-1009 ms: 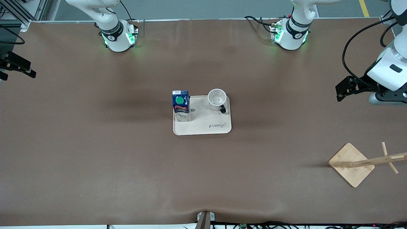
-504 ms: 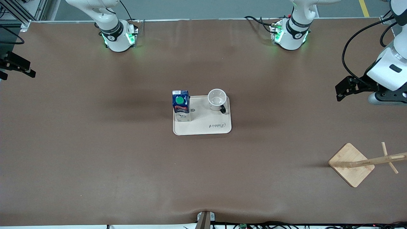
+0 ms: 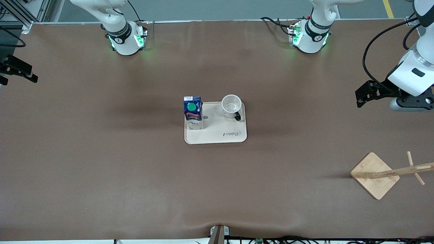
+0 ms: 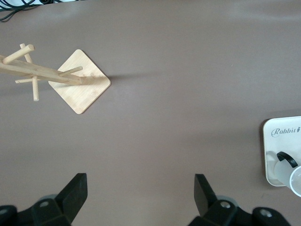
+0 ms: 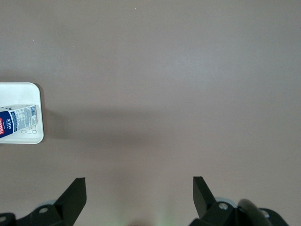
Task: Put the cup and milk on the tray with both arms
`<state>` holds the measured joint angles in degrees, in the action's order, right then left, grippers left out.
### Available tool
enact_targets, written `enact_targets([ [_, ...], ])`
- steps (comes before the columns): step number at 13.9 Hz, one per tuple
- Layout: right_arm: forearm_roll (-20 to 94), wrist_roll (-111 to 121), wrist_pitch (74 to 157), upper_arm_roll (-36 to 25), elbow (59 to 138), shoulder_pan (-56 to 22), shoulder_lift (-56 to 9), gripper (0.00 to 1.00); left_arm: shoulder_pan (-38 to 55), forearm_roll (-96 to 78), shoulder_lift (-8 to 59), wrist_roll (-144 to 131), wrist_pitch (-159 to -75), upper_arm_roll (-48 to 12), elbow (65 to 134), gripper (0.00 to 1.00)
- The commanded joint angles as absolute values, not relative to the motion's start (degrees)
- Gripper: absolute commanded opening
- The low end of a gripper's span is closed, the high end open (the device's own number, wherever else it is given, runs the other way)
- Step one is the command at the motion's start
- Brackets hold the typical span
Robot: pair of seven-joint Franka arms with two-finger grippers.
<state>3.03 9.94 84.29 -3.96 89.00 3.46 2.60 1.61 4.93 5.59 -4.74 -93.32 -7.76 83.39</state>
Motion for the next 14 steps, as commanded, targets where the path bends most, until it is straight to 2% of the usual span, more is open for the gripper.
enact_targets([
  [1, 4.31, 10.37, 83.94, -3.43, 89.03, 4.57, 2.81, 1.00, 1.76, 4.22, 5.19, -5.19, -92.72, -7.82, 83.50, 1.00],
  [14, 4.57, 10.37, 83.94, -3.43, 89.03, 4.48, 2.81, 1.00, 0.97, 4.22, 4.92, -4.92, -90.09, -7.65, 83.41, 1.00],
])
